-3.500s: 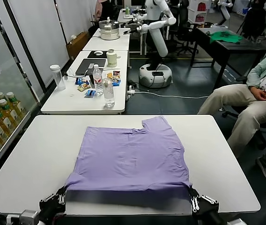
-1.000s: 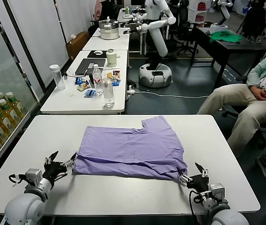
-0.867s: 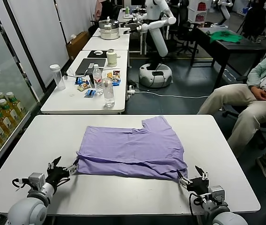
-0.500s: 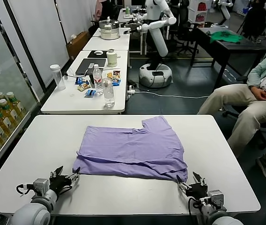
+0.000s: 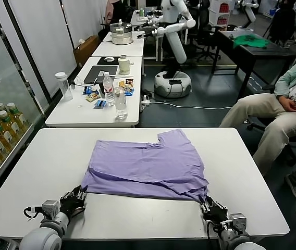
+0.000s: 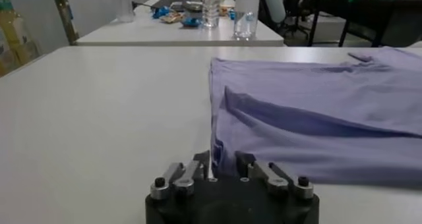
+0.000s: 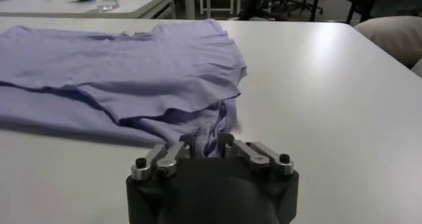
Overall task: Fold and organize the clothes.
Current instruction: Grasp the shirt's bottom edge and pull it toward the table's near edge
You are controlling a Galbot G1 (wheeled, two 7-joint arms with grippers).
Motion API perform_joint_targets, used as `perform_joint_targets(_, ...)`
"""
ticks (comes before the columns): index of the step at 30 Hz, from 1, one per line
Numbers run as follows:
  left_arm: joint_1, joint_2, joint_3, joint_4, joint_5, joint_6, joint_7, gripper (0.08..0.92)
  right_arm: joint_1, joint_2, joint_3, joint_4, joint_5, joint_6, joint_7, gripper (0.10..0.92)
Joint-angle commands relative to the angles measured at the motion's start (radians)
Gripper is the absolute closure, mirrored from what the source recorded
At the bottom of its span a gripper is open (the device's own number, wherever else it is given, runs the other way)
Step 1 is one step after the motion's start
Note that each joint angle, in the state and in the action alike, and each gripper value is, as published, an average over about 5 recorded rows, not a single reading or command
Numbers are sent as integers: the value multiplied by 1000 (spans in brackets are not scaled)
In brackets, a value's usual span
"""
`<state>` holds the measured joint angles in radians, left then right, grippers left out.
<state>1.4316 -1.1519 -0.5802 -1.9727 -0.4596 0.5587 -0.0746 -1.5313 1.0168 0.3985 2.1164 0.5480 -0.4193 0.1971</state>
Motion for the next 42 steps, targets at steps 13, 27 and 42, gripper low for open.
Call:
perform_joint_targets(13,316,73,-166,-303,-111,-18,-52,908,-375,-62,187,345,-13,-32,21,912)
perform_joint_targets(27,336,69,-183,-322,-13,21,-43,822,-384,-49,170,340,-91,-15,8,795)
perform_joint_targets(42,-113,144,-96,-66,-124,-15,8,398,455,-7,-95,-11,51,-147,52,354)
